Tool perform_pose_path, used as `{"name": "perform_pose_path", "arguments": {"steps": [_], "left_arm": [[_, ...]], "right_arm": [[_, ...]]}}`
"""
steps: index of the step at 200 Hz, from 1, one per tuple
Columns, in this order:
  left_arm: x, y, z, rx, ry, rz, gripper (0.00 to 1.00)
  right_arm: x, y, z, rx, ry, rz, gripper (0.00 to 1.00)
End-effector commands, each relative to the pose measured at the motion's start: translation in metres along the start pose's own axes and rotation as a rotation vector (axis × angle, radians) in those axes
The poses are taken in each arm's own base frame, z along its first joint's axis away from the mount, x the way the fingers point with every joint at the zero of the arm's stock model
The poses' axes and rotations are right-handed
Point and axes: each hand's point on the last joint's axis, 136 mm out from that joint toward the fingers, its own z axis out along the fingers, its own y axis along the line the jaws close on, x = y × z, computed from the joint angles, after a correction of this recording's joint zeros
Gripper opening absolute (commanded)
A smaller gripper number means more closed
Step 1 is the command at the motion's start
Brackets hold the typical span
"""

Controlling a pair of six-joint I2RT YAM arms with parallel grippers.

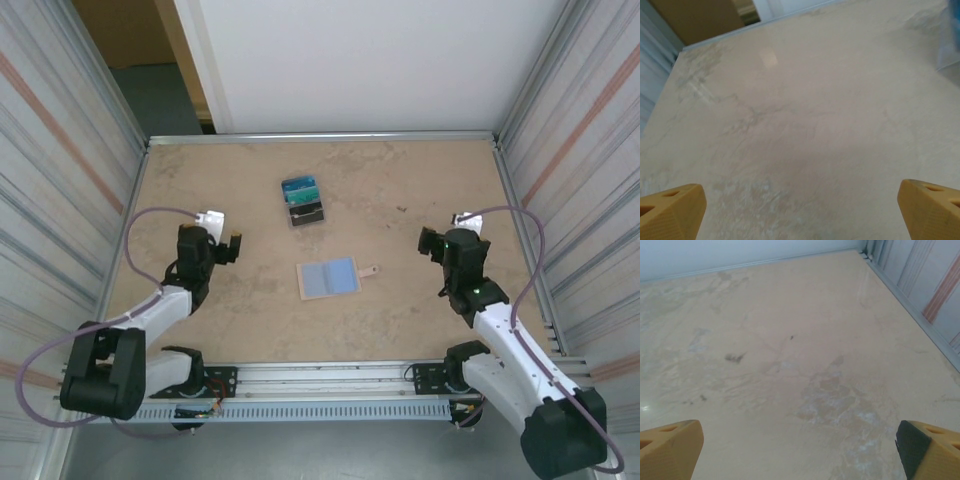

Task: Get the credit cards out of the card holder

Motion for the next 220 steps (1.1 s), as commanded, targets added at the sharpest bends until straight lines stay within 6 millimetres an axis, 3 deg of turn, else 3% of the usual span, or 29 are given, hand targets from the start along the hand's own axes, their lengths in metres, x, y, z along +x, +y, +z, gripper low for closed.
{"name": "perform_pose_path", "arguments": {"steps": [1,30,79,89,140,181,220], "left_arm": [[-0.026,0.006,0.006,-0.006,-0.153,-0.056,0.99],[-0.018,0.001,0.021,0.033,-0.152,-0.089,0.99],[0.004,0.011,0.042,0.003,-0.108,-0.156,0.99],[0.001,0.014,0.046,-0.013,-0.114,-0.159,0.99],[0.007,0.021,0.049,0.001,-0.062,-0.212,0.99],[0.007,0.02,0.048,0.003,-0.063,-0.21,0.99],[0.006,0.02,0.049,0.004,-0.063,-0.211,0.99]], "right_arm": [[-0.028,-0.003,0.013,-0.06,-0.133,0.063,0.99],[-0.018,-0.023,0.037,-0.033,-0.1,0.103,0.99],[-0.014,-0.015,0.062,-0.06,-0.136,0.074,0.99],[-0.012,-0.014,0.068,-0.063,-0.132,0.071,0.99],[-0.02,-0.008,0.074,-0.123,-0.142,0.062,0.99],[0.015,-0.018,0.067,-0.094,-0.081,0.048,0.99],[0.015,-0.009,0.076,-0.154,-0.111,0.041,0.99]]}}
